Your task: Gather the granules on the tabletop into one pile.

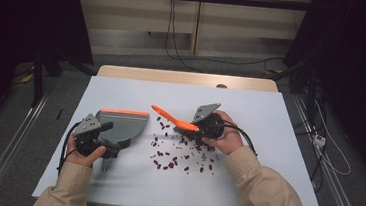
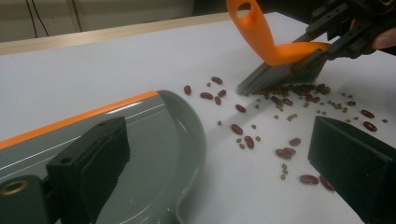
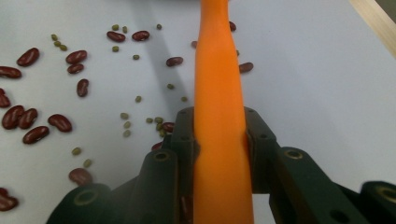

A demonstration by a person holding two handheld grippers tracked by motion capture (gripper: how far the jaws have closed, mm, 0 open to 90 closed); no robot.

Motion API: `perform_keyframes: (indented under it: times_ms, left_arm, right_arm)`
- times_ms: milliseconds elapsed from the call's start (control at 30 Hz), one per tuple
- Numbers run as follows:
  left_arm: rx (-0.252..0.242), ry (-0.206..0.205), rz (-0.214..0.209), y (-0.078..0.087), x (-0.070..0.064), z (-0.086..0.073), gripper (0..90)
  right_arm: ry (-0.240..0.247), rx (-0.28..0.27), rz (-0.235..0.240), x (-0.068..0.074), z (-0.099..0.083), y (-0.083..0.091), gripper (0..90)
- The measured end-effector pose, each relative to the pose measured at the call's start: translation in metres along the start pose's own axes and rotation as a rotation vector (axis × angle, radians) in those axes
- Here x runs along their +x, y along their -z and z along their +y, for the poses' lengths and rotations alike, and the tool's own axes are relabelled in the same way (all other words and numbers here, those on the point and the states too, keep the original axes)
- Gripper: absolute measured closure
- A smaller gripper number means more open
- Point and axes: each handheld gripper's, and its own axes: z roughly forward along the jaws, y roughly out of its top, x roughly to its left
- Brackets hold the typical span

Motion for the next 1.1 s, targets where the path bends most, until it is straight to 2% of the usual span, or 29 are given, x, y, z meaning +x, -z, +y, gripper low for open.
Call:
perform_keyframes:
  times_ms: [300, 400, 433, 533, 600, 867, 1100]
  left_arm:
    - [0.0, -0.006, 0.001, 0.0, -0.001, 0.0, 5.3]
    - [0.002, -0.008, 0.001, 0.0, -0.002, 0.001, 5.3]
    - [0.001, -0.008, 0.0, 0.0, -0.002, 0.001, 5.3]
    - [0.004, -0.009, -0.001, -0.001, -0.002, 0.001, 5.3]
    - [0.003, -0.008, -0.001, -0.001, -0.002, 0.001, 5.4]
    - [0.003, -0.009, -0.003, -0.001, -0.002, 0.0, 5.3]
    - [0.005, -0.007, -0.007, -0.002, -0.002, 0.0, 5.3]
  right_arm:
    - [-0.004, -0.012, 0.013, 0.01, -0.004, 0.007, 71.0]
    - [-0.007, -0.024, -0.009, 0.01, -0.004, 0.009, 71.1]
    - [-0.009, -0.033, -0.029, 0.009, -0.004, 0.011, 71.1]
    - [-0.062, -0.094, -0.042, -0.001, -0.004, 0.015, 71.1]
    - [-0.083, -0.109, -0.053, -0.007, -0.004, 0.015, 71.1]
    - [-0.11, -0.121, -0.083, -0.024, 0.006, 0.005, 71.1]
    - [-0.112, -0.129, -0.112, -0.034, 0.017, -0.006, 71.1]
